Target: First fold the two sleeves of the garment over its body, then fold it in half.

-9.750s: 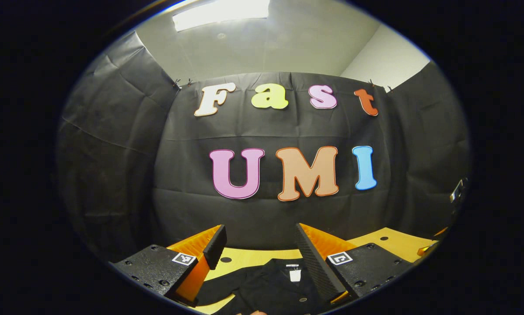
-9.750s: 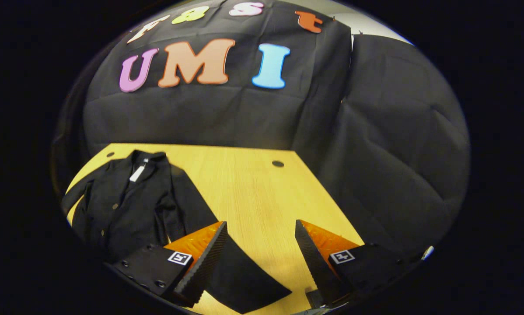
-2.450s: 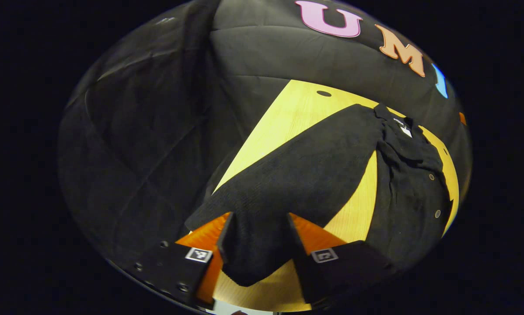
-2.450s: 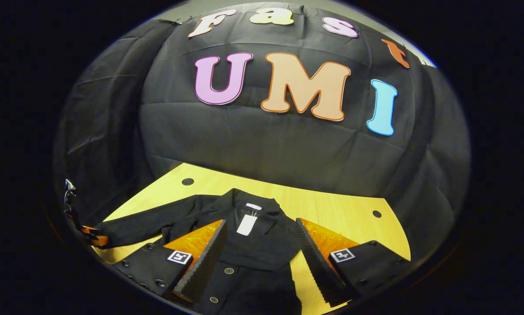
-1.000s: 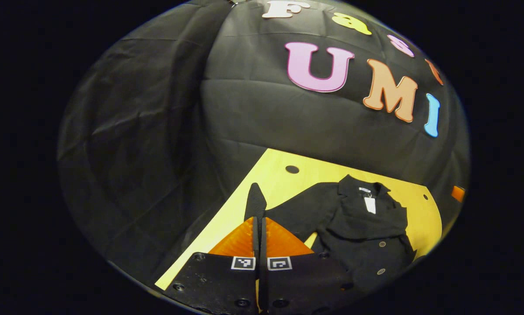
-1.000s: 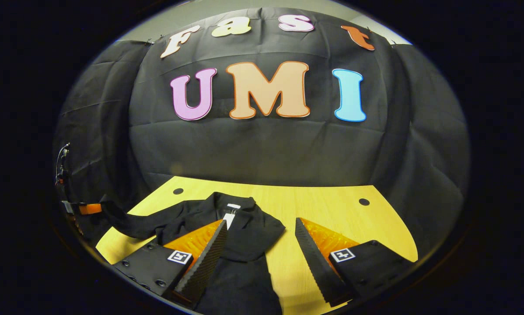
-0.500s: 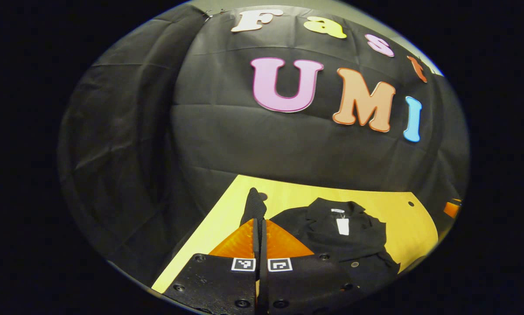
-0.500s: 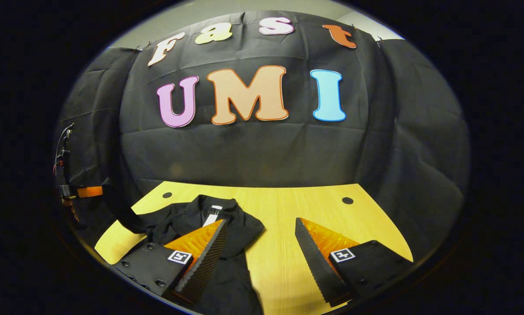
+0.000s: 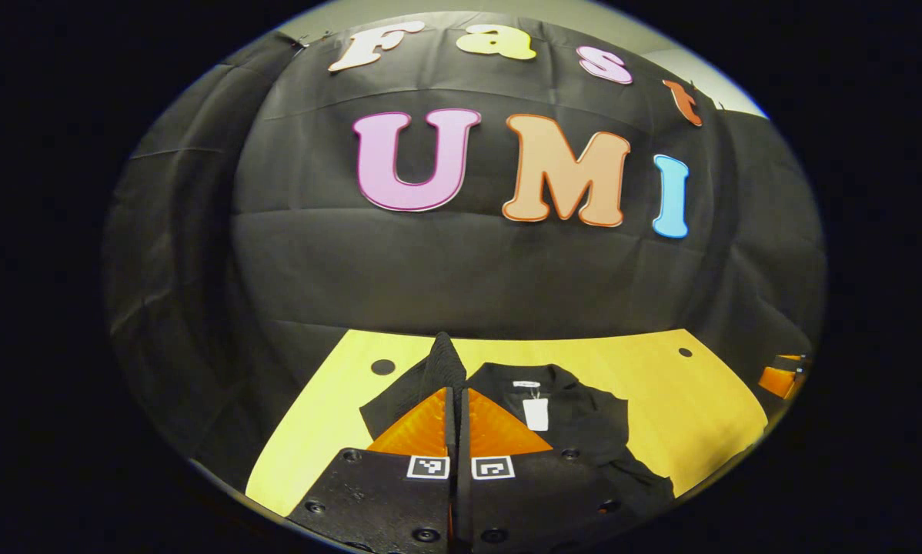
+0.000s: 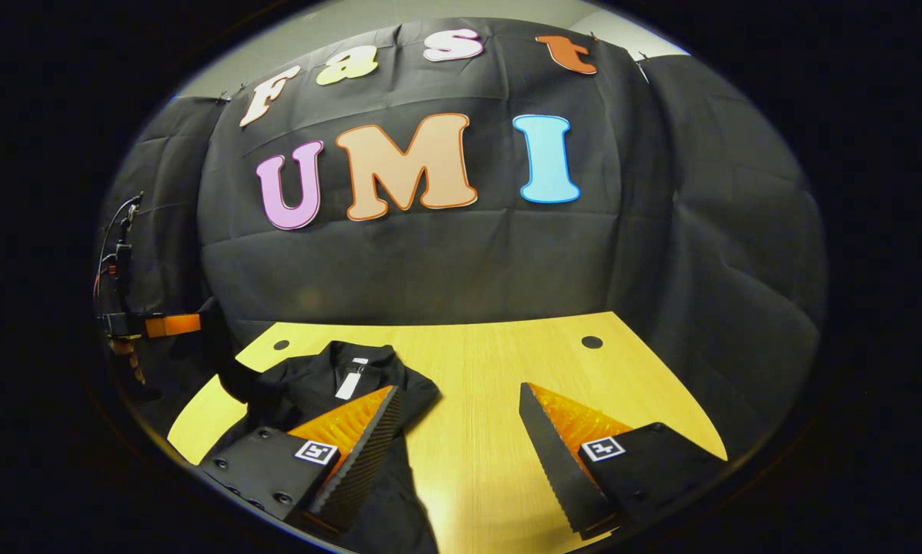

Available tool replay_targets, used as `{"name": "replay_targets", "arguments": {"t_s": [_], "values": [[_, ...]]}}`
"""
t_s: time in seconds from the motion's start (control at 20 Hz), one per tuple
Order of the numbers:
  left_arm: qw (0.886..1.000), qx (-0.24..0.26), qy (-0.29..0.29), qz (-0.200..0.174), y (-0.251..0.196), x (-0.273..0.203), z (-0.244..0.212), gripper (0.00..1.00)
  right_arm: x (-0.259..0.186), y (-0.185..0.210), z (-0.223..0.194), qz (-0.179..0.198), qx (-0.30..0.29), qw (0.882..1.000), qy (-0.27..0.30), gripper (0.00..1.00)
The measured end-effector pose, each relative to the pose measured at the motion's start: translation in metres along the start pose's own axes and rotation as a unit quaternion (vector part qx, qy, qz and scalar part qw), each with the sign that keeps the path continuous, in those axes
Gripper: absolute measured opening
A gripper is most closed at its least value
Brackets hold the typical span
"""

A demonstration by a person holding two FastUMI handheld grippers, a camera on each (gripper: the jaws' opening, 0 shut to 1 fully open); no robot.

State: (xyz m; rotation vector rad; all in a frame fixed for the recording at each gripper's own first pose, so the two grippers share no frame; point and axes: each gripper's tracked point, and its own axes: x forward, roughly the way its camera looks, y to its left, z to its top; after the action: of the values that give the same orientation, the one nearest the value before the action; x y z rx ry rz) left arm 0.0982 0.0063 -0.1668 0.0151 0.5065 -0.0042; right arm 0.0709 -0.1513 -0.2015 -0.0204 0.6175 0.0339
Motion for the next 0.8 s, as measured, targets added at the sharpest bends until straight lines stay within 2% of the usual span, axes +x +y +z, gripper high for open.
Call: {"name": "replay_targets", "arguments": {"t_s": [0.35,0.8], "values": [[0.998,0.025,0.031,-0.047,-0.075,0.025,-0.018,0.00,-0.005,-0.044,-0.007,-0.018,0.019,1.000,0.005,0.98],[0.990,0.060,0.103,-0.079,-0.130,0.055,-0.071,0.00,-0.015,-0.089,-0.016,-0.046,0.033,0.998,0.014,0.98]]}}
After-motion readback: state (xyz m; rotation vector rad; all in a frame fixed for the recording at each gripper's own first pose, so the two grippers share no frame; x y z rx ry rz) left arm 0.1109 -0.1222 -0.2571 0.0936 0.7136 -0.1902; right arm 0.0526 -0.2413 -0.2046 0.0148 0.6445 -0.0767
